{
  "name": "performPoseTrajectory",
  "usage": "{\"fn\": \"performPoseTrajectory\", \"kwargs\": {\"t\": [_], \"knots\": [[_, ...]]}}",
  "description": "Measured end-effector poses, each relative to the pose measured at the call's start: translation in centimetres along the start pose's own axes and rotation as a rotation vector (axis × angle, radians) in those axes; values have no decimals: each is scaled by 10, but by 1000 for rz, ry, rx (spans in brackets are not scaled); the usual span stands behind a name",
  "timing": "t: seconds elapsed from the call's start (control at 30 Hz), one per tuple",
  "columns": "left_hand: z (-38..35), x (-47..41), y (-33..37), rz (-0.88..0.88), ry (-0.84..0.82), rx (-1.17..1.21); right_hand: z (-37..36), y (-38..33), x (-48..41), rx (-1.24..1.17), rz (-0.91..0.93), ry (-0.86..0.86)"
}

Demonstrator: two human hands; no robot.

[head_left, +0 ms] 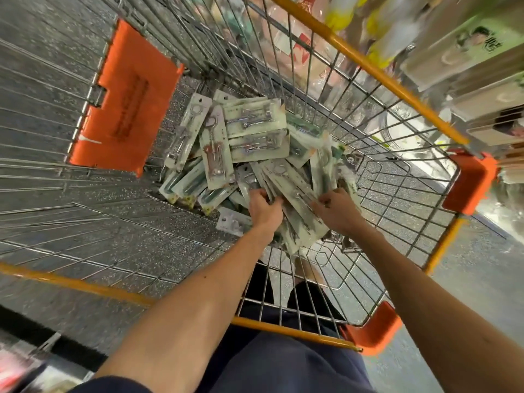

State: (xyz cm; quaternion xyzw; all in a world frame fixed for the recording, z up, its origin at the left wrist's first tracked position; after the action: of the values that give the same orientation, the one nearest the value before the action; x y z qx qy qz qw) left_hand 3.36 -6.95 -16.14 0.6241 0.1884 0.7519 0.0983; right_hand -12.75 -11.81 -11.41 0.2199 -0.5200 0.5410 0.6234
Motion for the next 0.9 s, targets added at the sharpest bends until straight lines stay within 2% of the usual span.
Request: {"fn": "performPoseTrajectory", "kwargs": {"t": [0.1,0.27,0.4,0.6,0.9], "knots": [[12,15,13,-79,-43,-69,-5,6,14,-242,-10,-89],[38,30,40,-213,-170,-176,-16,-6,40,-939,14,-190],[53,36,67,-307,-248,-192,-17,-9,35,-1219,77,-233],[61,110,114,-555,-271,-231,13,-26,85,-1269,323,-298],[29,213,122,-765,-351,-251,30,-8,195,-1339,527,19]]}}
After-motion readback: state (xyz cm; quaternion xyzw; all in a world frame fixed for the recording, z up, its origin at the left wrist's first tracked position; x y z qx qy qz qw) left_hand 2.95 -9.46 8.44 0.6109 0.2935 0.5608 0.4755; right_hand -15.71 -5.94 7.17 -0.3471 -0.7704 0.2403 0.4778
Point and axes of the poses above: each hand's wrist, its own x-axis away from the middle knuckle, its own z-axis out of the back of the hand, y = z × x, the point moved 3 cm from there along -x, towards the middle knuckle, and after that the axes turned 7 degrees about -y, right-handed, at the moved point
